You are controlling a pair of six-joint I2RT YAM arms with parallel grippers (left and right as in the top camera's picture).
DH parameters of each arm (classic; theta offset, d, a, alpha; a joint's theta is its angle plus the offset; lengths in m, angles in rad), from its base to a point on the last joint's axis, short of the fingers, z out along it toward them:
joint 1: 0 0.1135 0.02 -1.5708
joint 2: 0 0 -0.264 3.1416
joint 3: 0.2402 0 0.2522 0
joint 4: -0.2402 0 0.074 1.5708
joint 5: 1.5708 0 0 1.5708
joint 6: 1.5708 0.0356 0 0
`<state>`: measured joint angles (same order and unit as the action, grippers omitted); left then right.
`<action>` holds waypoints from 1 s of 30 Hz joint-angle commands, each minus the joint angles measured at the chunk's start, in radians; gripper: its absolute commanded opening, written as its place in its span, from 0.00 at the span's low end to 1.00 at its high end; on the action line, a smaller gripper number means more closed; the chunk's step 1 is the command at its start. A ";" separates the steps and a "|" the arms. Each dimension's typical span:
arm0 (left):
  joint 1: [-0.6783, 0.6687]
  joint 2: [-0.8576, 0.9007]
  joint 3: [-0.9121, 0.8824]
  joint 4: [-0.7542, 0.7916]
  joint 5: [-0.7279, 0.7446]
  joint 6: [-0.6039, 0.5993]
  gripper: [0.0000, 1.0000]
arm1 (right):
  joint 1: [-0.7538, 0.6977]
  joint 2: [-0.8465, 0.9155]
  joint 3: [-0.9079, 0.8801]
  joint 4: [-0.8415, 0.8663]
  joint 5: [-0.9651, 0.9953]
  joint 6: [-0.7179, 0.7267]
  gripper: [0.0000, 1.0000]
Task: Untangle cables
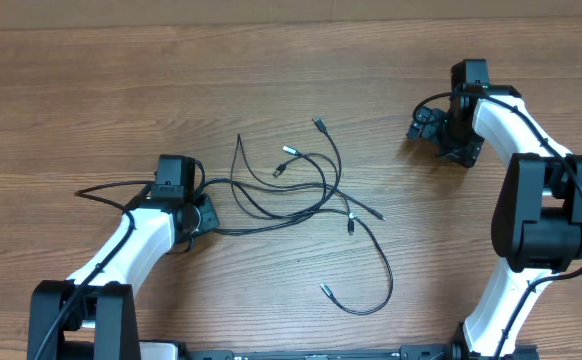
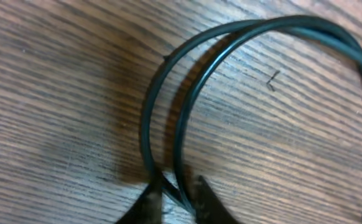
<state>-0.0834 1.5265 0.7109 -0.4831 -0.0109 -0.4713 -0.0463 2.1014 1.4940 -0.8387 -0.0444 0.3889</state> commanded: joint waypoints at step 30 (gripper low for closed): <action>0.003 0.003 0.164 -0.157 0.526 0.322 0.43 | -0.003 0.009 0.013 0.004 0.006 0.002 1.00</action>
<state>-0.0830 1.5265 0.7967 -0.6483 0.4946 -0.1699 -0.0463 2.1014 1.4940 -0.8379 -0.0444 0.3885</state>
